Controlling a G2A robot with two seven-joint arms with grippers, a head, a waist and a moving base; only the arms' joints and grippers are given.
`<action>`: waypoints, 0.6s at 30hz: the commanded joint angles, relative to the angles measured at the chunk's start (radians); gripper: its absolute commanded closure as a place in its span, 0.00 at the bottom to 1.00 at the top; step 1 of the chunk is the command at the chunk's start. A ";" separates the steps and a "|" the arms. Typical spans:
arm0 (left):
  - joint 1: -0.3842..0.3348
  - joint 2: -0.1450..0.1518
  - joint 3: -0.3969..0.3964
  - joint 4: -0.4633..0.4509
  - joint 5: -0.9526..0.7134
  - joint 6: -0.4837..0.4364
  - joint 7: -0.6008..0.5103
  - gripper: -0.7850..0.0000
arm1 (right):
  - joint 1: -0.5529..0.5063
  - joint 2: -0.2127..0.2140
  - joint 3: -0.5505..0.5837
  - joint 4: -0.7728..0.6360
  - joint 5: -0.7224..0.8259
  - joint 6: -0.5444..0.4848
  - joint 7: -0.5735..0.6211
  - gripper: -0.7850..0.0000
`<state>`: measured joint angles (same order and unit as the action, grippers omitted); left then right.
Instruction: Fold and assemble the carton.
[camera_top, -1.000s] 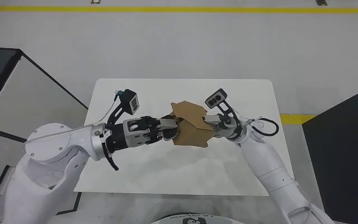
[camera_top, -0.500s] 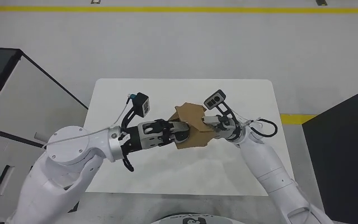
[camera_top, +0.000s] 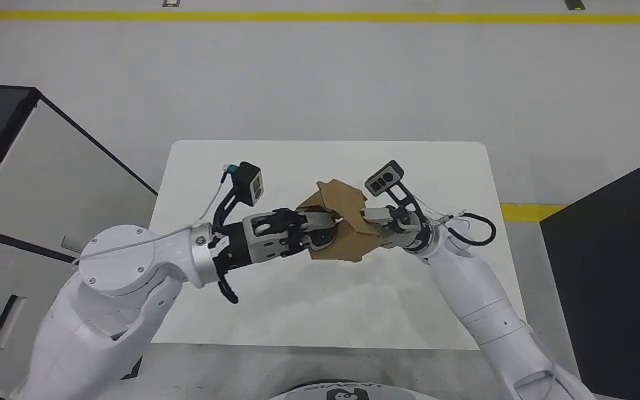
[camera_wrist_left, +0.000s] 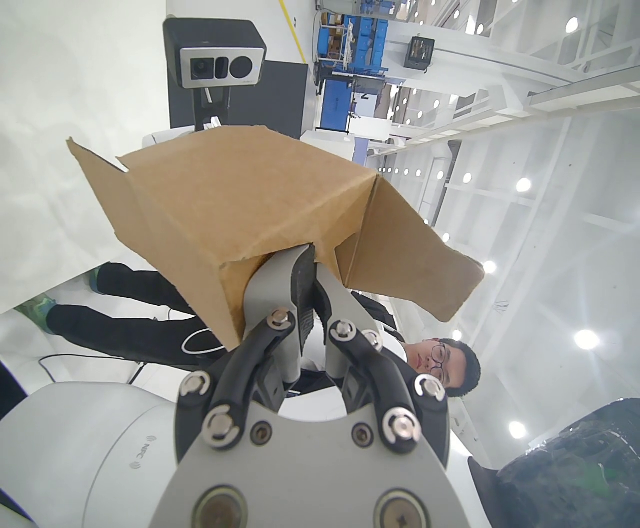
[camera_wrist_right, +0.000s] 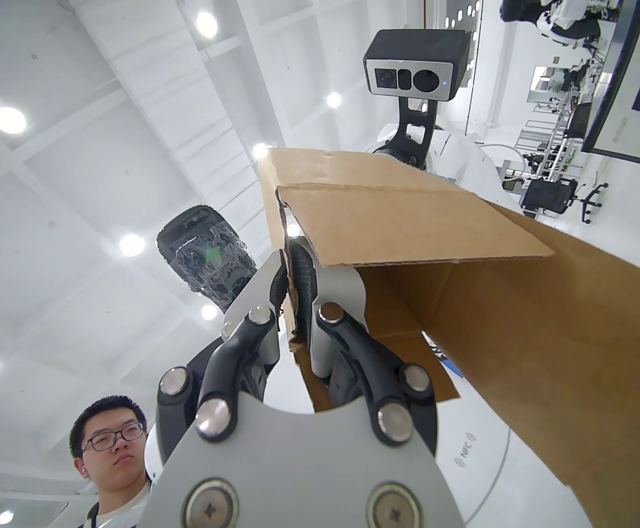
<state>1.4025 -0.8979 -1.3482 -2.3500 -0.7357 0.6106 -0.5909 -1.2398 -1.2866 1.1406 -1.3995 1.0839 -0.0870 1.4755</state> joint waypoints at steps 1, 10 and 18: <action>0.003 0.000 -0.006 0.000 0.000 0.001 0.003 1.00 | -0.002 0.001 0.003 -0.001 0.000 -0.001 -0.001 1.00; 0.011 0.000 -0.028 0.002 -0.006 0.008 0.007 1.00 | -0.013 0.004 0.017 -0.007 -0.005 -0.002 -0.005 1.00; 0.005 -0.001 -0.019 0.007 -0.006 0.005 0.007 1.00 | -0.016 0.006 0.018 -0.012 -0.026 -0.001 -0.016 1.00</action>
<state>1.4091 -0.8991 -1.3686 -2.3441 -0.7424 0.6150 -0.5840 -1.2556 -1.2806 1.1587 -1.4114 1.0588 -0.0877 1.4608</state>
